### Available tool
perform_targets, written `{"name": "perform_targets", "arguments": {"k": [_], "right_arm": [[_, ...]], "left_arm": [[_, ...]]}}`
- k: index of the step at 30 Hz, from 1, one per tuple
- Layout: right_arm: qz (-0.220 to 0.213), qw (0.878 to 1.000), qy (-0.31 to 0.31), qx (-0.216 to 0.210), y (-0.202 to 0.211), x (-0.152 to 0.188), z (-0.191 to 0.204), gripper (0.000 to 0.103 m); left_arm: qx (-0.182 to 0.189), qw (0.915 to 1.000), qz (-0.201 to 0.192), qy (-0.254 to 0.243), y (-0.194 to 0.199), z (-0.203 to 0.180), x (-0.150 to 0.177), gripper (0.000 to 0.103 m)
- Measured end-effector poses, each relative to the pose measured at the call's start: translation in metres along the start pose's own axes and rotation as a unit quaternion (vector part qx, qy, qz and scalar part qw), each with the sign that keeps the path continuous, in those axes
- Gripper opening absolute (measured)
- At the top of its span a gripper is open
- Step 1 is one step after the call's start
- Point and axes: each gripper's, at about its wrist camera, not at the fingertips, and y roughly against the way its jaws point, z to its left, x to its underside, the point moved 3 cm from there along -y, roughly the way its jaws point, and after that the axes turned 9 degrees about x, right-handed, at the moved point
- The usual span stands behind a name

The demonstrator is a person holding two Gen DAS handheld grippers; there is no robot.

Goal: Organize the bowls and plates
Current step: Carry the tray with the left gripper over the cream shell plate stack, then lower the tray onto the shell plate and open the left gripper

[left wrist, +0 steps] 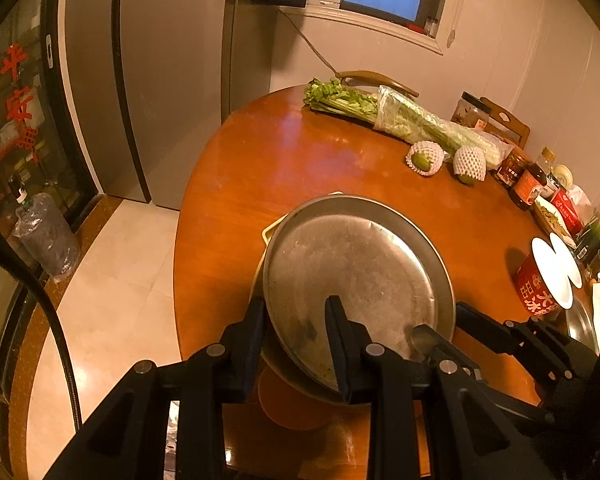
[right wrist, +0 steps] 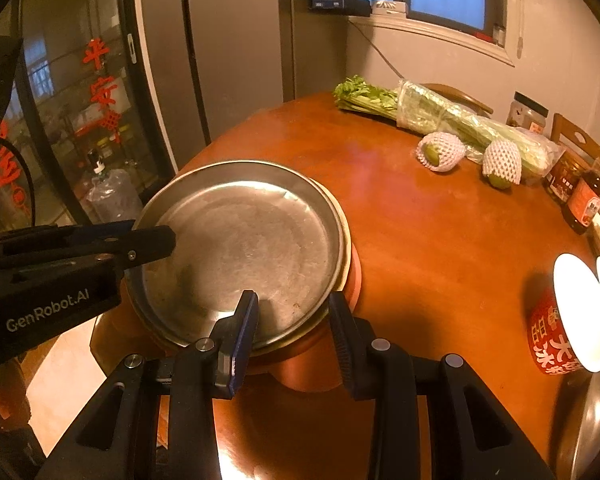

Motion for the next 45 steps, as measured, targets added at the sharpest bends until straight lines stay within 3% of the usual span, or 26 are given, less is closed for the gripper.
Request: {"name": "perform_targets", "arguments": {"k": [12, 15, 22, 45], "right_arm": [[-0.001, 1.0, 0.002, 0.001, -0.001, 0.0, 0.0, 0.037], [-0.002, 1.0, -0.001, 0.003, -0.001, -0.001, -0.001, 0.038], [-0.004, 1.0, -0.001, 0.007, -0.001, -0.001, -0.003, 0.038], [-0.001, 0.999, -0.02, 0.029, 0.001, 0.006, -0.022, 0.038]], "left_arm": [[-0.019, 0.9996, -0.018, 0.012, 0.009, 0.014, -0.001, 0.046], [-0.003, 0.9997, -0.003, 0.024, 0.002, 0.018, 0.002, 0.048], [0.013, 0.9991, 0.028, 0.03, -0.02, 0.014, 0.007, 0.049], [0.028, 0.9988, 0.039, 0.009, -0.034, -0.011, 0.008, 0.049]]}}
